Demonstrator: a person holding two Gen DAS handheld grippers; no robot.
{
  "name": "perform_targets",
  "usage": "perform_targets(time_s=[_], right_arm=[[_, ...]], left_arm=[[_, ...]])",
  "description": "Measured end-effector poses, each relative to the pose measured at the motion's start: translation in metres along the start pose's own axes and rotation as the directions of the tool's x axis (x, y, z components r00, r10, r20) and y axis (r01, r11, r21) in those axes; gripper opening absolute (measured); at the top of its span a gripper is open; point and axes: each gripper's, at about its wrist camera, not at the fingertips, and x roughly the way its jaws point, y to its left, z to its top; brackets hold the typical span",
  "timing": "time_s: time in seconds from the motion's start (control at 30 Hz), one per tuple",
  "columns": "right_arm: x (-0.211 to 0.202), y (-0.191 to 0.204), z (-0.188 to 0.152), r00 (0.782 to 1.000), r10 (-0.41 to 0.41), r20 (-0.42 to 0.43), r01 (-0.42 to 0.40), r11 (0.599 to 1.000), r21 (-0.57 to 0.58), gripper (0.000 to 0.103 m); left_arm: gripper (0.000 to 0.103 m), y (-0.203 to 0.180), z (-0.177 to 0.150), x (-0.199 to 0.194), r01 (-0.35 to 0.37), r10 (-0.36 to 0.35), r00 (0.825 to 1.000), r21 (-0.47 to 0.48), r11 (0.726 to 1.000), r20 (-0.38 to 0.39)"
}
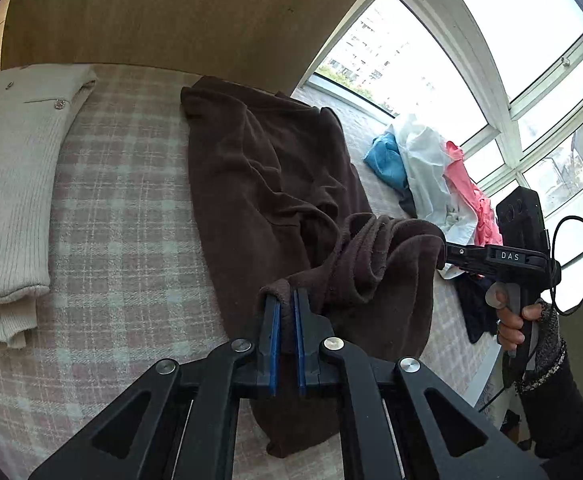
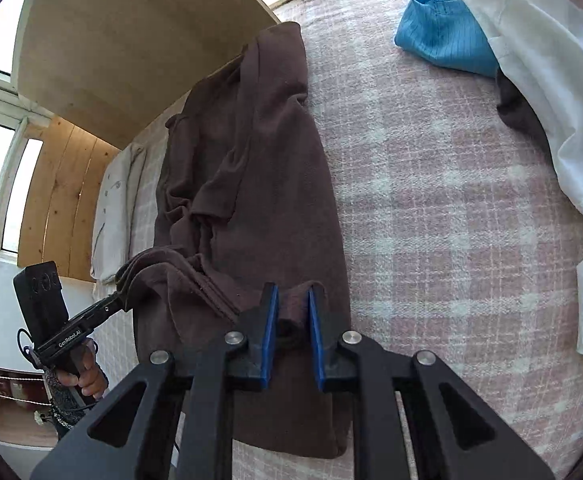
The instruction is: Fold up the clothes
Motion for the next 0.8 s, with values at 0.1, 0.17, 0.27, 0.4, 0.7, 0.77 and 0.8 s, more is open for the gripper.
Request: perform_targets(time_s=[0.1, 0.17, 0.27, 0.4, 0.7, 0.77, 0.8], right_arm=[[-0.019, -0.001, 0.002, 0.998, 0.051, 0.048, -0.05, 0.998, -0.023, 0.028], [-0.037, 0.001, 0.002, 0.991, 0.083, 0.102, -0.078, 0.995, -0.058, 0.049], [-0.065, -0.001, 0.001, 0.973, 0.134, 0.19, -0.123, 0.99, -0.067, 0.054], [-0.086, 0.021, -0.018, 0.953, 0.108, 0.282, -0.059, 0.982, -0.177, 0.054], [0.004, 0.067, -0.045, 0.993, 0.047, 0.105, -0.009, 0.94, -0.34, 0.045], [0.019, 0.059, -0.032, 0.985, -0.101, 0.143, 0.143, 0.935, -0.326, 0.039], [0.018, 0.051, -0.025, 0.978, -0.143, 0.15, 0.182, 0.938, -0.295, 0.015]], left_arm=[[0.007, 0.018, 0.01, 0.012, 0.011, -0.014, 0.999, -0.07, 0.997, -0.037], [0.008, 0.015, 0.01, -0.003, 0.031, -0.031, 0.999, -0.053, 0.998, -0.011], [0.038, 0.003, 0.009, -0.027, 0.013, -0.014, 0.999, 0.02, 1.0, 0.031], [0.055, -0.008, 0.014, -0.055, -0.05, 0.037, 0.993, 0.112, 0.992, 0.113], [0.028, -0.041, -0.016, -0.033, -0.036, 0.038, 0.999, 0.411, 0.911, 0.002], [0.027, -0.036, 0.0, -0.009, -0.069, 0.068, 0.998, 0.411, 0.909, 0.015], [0.027, -0.034, 0.008, 0.002, -0.085, 0.083, 0.996, 0.41, 0.908, 0.022]])
